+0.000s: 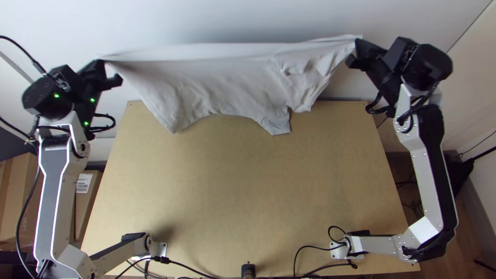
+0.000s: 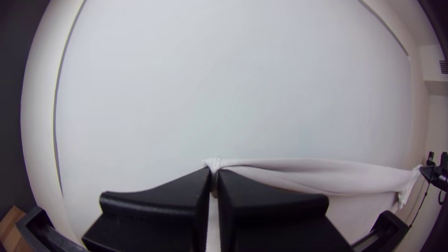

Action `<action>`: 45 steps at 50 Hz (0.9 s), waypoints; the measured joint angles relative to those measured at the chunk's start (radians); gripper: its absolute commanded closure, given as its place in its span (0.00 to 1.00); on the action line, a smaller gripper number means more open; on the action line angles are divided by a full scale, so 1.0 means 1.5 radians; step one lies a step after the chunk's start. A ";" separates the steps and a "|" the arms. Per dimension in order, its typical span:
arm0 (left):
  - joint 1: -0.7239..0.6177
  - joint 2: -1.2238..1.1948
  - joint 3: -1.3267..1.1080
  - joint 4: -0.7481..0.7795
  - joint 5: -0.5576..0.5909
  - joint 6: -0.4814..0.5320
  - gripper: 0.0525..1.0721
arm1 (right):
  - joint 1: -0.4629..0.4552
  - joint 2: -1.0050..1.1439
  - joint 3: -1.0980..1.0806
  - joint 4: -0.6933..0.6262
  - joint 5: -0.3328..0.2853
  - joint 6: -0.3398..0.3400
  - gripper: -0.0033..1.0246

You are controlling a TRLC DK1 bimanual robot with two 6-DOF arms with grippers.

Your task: Fold the t-shirt

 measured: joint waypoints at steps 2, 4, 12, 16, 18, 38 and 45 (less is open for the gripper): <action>0.003 -0.005 0.013 0.008 -0.002 0.007 0.98 | 0.005 -0.007 0.016 0.002 0.000 0.000 0.97; 0.005 -0.015 0.020 0.019 -0.006 0.015 0.98 | 0.010 -0.019 0.025 0.006 0.000 0.000 0.97; 0.016 -0.095 0.021 0.029 -0.012 0.028 0.98 | 0.049 -0.114 0.031 0.009 0.005 0.000 0.97; 0.020 -0.155 0.021 0.029 -0.014 0.030 0.98 | 0.062 -0.176 0.031 0.008 0.005 0.000 0.97; 0.021 -0.188 0.021 0.029 -0.014 0.032 0.98 | 0.066 -0.212 0.031 0.005 0.005 0.000 0.97; 0.022 -0.479 0.063 -0.057 -0.011 0.044 0.98 | 0.059 -0.451 0.089 -0.062 -0.032 0.004 0.97; 0.023 -0.475 0.046 -0.108 -0.019 0.025 0.98 | 0.021 -0.441 0.087 -0.070 -0.093 0.034 0.98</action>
